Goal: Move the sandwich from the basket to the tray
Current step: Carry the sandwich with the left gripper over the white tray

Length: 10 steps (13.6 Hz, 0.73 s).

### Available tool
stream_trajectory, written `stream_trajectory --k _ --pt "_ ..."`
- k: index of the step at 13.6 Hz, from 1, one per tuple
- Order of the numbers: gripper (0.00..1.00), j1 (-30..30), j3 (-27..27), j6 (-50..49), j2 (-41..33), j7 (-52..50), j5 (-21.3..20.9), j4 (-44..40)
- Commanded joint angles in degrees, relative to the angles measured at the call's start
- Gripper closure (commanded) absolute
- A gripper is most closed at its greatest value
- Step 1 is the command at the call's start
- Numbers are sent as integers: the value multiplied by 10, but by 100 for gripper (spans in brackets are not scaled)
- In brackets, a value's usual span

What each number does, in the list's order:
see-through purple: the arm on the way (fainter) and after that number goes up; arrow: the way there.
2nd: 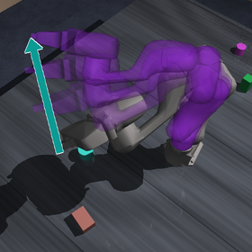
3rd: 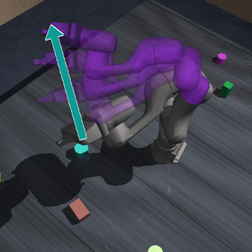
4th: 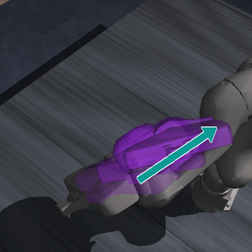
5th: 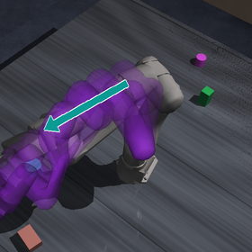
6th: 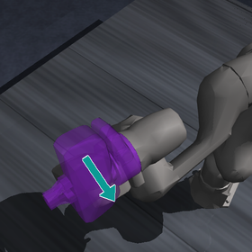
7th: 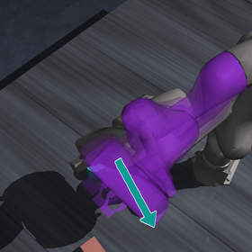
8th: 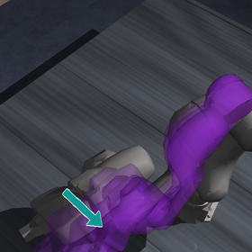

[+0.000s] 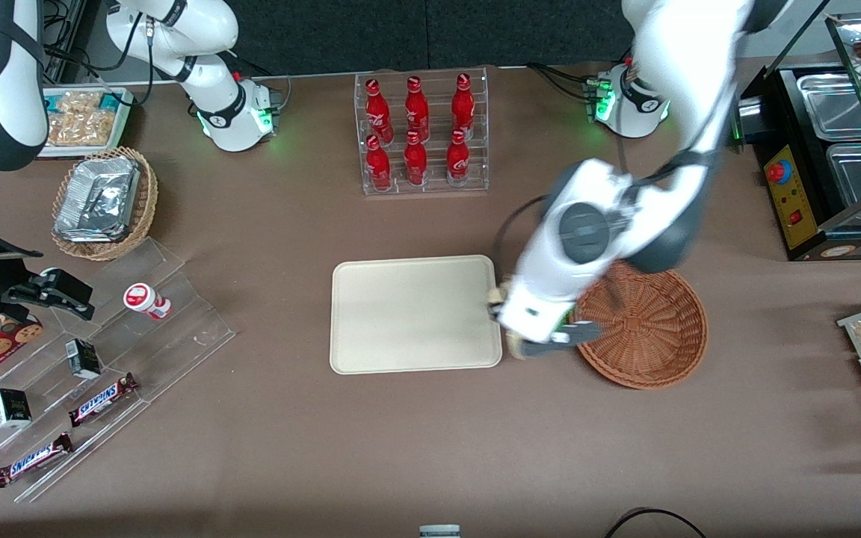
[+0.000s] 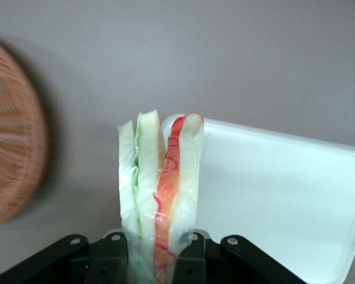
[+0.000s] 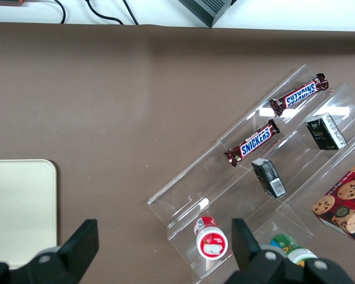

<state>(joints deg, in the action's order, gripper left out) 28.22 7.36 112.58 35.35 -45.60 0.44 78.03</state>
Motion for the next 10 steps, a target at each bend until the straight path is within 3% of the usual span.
stream_trajectory --k 1,6,10 --pt "100 41 -8 0 75 0 -11 -75" --pt "100 107 -9 70 141 -4 -14 -82" --pt "100 134 -10 110 179 -2 -69 -82"
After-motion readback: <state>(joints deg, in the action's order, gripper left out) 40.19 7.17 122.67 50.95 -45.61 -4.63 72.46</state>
